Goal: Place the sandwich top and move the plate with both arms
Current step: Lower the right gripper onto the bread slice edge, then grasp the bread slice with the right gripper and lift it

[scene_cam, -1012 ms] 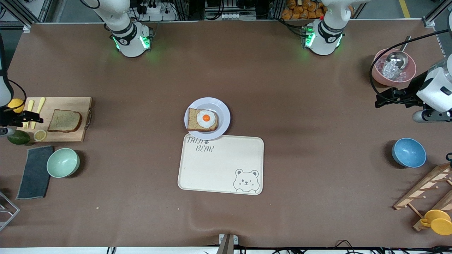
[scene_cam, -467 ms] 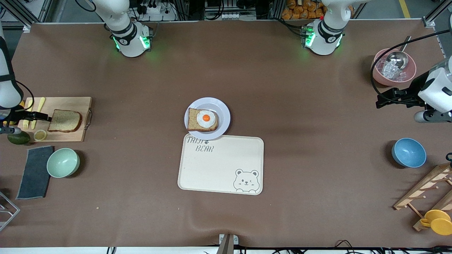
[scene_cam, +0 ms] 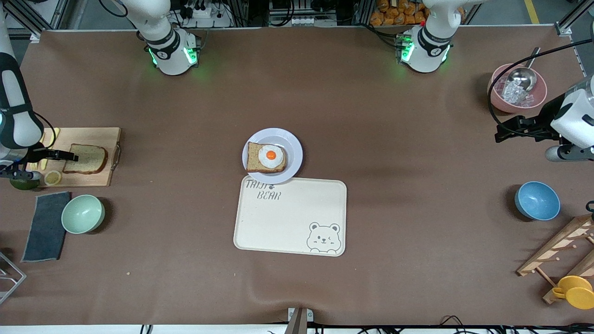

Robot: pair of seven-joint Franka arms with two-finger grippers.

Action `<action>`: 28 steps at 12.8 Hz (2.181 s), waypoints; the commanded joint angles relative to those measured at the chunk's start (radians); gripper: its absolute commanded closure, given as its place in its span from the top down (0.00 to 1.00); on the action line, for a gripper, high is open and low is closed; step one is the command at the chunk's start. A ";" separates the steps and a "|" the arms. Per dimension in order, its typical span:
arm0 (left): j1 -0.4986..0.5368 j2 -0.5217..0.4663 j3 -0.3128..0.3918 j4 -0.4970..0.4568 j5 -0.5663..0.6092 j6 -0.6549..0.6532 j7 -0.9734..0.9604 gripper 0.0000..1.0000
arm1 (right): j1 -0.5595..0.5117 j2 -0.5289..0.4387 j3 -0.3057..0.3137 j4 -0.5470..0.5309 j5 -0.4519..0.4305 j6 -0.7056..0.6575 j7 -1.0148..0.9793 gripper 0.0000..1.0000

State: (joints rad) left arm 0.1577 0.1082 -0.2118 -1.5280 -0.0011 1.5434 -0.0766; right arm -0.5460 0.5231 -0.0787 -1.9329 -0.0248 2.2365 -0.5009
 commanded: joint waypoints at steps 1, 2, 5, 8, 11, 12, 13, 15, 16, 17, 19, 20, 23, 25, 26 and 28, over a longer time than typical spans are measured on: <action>0.003 0.007 -0.001 0.019 0.007 -0.011 0.017 1.00 | -0.023 0.014 0.008 0.003 -0.032 0.011 0.021 1.00; 0.003 0.007 -0.001 0.019 0.006 -0.011 0.017 1.00 | -0.023 0.017 0.008 0.005 -0.032 0.011 0.019 1.00; 0.003 0.007 -0.001 0.019 0.006 -0.011 0.017 1.00 | -0.020 0.015 0.008 0.005 -0.032 0.006 0.018 1.00; 0.003 0.008 -0.001 0.019 0.006 -0.011 0.017 1.00 | -0.034 0.015 0.010 0.003 -0.030 -0.012 -0.002 0.53; 0.003 0.008 -0.001 0.019 0.004 -0.011 0.017 1.00 | -0.038 0.012 0.011 0.009 -0.027 -0.051 -0.005 0.00; 0.003 0.008 -0.001 0.019 0.004 -0.011 0.018 1.00 | -0.038 0.011 0.011 0.009 -0.027 -0.051 -0.010 0.00; 0.003 0.008 -0.001 0.019 -0.005 -0.011 0.017 1.00 | -0.038 0.009 0.011 0.009 -0.027 -0.052 -0.018 0.00; 0.005 0.008 0.000 0.019 -0.016 -0.011 0.017 1.00 | -0.037 0.006 0.011 0.022 -0.026 -0.081 -0.033 0.00; 0.005 0.008 0.000 0.019 -0.016 -0.011 0.018 1.00 | -0.037 0.008 0.011 0.028 -0.026 -0.084 -0.034 0.00; 0.005 0.008 0.000 0.019 -0.016 -0.011 0.018 1.00 | -0.038 0.008 0.011 0.028 -0.026 -0.084 -0.042 0.00; 0.005 0.008 0.000 0.019 -0.016 -0.011 0.018 1.00 | -0.031 -0.006 0.013 0.031 -0.024 -0.089 -0.062 0.00; 0.006 0.008 0.000 0.019 -0.016 -0.011 0.018 1.00 | -0.028 -0.014 0.014 0.044 -0.026 -0.112 -0.067 0.00; 0.008 0.008 0.000 0.019 -0.017 -0.011 0.018 1.00 | -0.022 -0.017 0.019 0.103 -0.020 -0.188 -0.087 0.00; 0.008 0.008 0.000 0.019 -0.019 -0.011 0.017 1.00 | -0.014 -0.032 0.025 0.133 -0.017 -0.247 -0.099 0.00; 0.009 0.008 0.002 0.019 -0.028 -0.011 0.018 1.00 | -0.003 -0.041 0.031 0.144 -0.017 -0.264 -0.100 0.00; 0.019 0.008 0.002 0.019 -0.033 -0.011 0.018 1.00 | 0.027 -0.070 0.033 0.170 -0.017 -0.317 -0.099 0.00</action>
State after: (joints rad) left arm 0.1596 0.1097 -0.2084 -1.5280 -0.0153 1.5434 -0.0760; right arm -0.5438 0.4967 -0.0509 -1.7769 -0.0273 1.9737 -0.5957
